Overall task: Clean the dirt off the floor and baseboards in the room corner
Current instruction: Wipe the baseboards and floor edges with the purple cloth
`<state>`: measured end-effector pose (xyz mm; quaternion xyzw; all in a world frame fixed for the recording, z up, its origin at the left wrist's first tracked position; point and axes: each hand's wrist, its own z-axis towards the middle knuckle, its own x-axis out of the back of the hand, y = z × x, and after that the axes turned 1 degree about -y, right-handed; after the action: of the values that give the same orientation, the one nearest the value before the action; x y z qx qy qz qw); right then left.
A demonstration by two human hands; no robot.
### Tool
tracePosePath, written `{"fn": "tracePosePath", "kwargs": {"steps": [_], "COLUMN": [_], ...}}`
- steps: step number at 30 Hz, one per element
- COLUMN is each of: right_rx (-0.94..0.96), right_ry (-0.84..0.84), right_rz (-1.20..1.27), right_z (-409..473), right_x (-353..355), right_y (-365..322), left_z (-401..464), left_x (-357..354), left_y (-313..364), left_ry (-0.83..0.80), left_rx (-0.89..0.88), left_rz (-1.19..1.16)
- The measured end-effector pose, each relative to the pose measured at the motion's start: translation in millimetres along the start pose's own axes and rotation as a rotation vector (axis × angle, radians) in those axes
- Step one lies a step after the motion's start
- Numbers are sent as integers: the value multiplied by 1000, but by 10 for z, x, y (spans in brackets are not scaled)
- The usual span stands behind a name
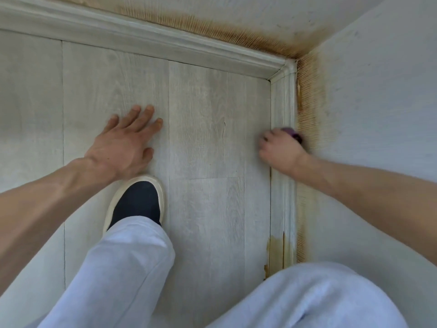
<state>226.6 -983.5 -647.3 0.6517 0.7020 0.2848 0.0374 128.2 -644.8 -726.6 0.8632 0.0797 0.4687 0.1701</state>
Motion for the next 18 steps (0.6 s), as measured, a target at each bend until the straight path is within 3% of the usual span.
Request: {"fn": "tracePosePath", "kwargs": {"steps": [2, 4, 6, 9, 12, 15, 18], "right_rx": [-155, -239, -208, -6, 49, -163, -225], "right_ry": [4, -6, -40, -131, -100, 6, 25], "right_rz": [-36, 19, 31, 45, 128, 107, 154], "right_z": [235, 223, -17, -495, -359, 56, 43], "right_x": [-23, 18, -61, -120, -60, -29, -17], "right_y": [313, 194, -289, -825, -501, 96, -38], "left_z": [4, 13, 11, -7, -18, -21, -6], "left_x": [10, 35, 11, -40, -41, -37, -24], "left_y": [-14, -8, -6, 15, 10, 1, -13], "left_ry": [-7, -21, 4, 17, 29, 27, 31], "left_rx": [10, 13, 21, 21, 21, 22, 12], "left_rz": [8, 4, -7, 11, 15, 4, 4]}}
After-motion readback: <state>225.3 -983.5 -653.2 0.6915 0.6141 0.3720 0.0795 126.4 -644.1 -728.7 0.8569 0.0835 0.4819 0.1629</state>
